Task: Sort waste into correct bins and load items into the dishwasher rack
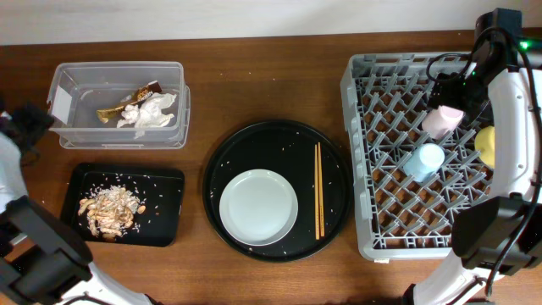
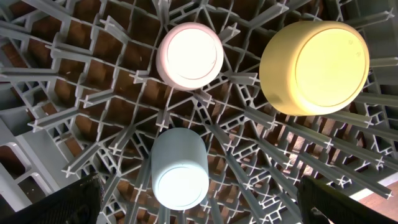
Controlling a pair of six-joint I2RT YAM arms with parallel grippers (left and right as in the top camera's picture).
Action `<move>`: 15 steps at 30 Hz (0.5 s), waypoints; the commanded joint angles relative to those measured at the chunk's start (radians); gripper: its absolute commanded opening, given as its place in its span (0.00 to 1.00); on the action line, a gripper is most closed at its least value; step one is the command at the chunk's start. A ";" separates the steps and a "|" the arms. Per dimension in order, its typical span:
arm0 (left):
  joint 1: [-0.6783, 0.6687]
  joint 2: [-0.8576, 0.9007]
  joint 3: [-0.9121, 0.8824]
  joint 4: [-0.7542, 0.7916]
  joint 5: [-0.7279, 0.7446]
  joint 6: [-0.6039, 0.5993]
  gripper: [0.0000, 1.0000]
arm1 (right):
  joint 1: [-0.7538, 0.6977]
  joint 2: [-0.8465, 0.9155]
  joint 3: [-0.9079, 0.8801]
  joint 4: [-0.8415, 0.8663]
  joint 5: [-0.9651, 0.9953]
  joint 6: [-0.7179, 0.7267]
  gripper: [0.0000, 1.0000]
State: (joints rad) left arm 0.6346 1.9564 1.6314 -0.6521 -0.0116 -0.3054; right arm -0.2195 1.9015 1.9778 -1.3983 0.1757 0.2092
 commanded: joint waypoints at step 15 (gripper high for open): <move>0.130 -0.028 0.002 -0.008 0.015 -0.087 0.99 | -0.003 0.003 0.001 0.023 -0.525 0.036 0.98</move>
State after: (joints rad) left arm 0.7624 1.9564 1.6314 -0.6609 -0.0044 -0.3862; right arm -0.2203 1.9015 1.9774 -1.3312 0.0471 0.2153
